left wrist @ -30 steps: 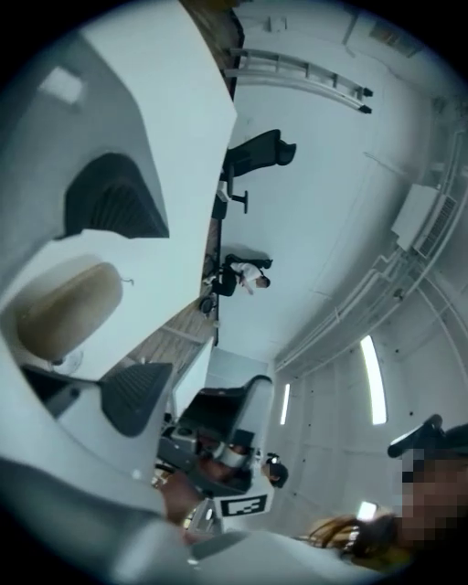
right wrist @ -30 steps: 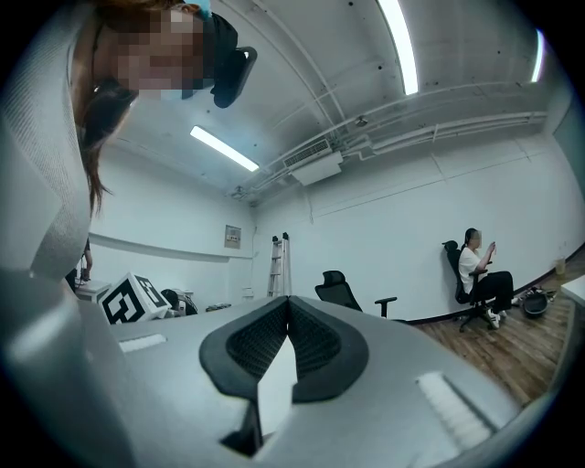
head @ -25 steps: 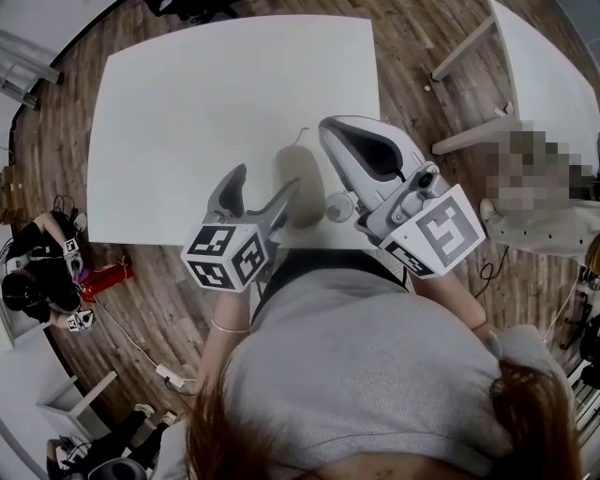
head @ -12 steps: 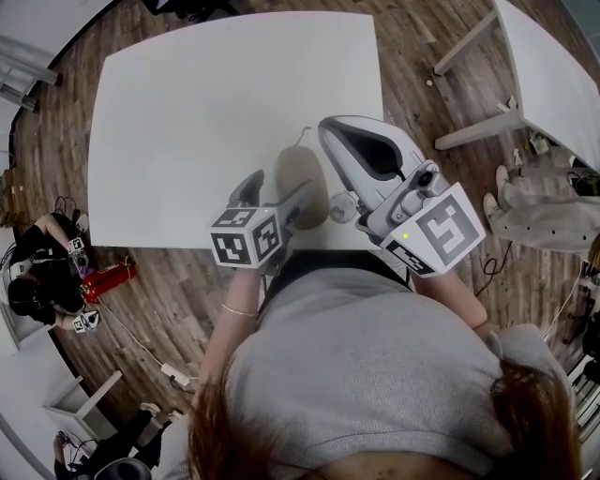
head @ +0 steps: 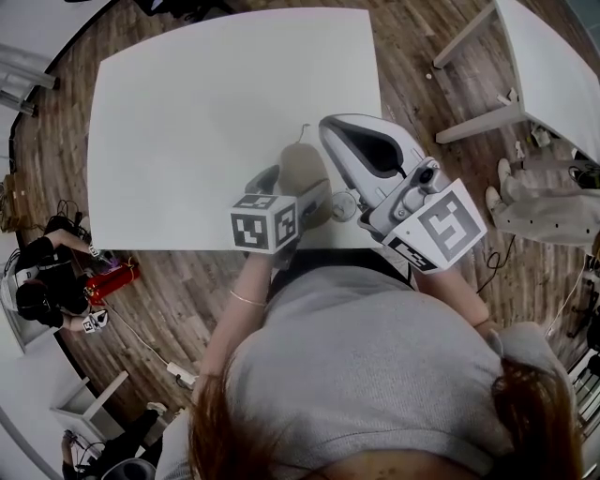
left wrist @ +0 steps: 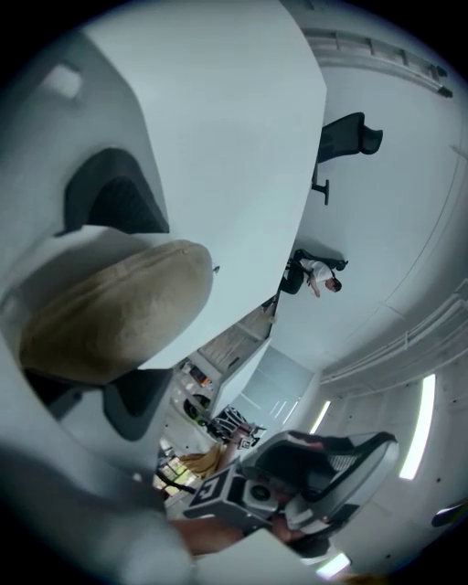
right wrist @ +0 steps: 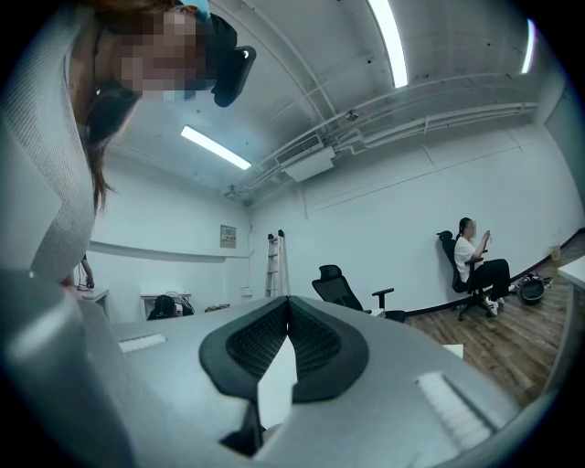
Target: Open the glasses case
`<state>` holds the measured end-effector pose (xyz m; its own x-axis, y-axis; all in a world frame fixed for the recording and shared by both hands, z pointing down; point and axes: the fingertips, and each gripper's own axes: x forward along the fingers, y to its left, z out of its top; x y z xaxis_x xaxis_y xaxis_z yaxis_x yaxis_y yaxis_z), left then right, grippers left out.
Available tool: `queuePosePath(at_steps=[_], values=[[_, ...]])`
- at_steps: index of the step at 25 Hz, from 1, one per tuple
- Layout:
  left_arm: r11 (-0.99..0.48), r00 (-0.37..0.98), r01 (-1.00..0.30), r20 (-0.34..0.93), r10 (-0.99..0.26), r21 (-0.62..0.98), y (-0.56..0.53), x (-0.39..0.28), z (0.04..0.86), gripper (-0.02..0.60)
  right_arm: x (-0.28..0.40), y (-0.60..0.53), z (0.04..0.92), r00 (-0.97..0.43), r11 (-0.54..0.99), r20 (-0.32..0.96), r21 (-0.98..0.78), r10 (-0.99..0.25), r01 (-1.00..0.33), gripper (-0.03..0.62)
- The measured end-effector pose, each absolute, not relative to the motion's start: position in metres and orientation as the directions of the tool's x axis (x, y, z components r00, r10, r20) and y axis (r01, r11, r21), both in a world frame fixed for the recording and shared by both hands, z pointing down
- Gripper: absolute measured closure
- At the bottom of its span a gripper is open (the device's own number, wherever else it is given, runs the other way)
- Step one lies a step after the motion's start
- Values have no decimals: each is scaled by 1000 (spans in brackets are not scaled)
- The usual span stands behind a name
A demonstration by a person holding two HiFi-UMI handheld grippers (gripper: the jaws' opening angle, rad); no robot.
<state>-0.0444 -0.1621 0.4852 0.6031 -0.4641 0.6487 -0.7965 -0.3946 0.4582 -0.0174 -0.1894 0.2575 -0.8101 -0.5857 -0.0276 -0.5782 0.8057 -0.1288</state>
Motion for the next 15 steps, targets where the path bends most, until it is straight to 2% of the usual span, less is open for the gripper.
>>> queuePosePath(at_steps=[11, 15], values=[[-375, 636, -768, 685, -354, 519, -166, -1, 502, 91, -10, -190, 259, -805, 801, -32, -123, -593, -586, 591], [-385, 604, -789, 716, -349, 479, -170, 10, 507, 82, -7, -191, 256, -806, 804, -42, -120, -591, -583, 591]])
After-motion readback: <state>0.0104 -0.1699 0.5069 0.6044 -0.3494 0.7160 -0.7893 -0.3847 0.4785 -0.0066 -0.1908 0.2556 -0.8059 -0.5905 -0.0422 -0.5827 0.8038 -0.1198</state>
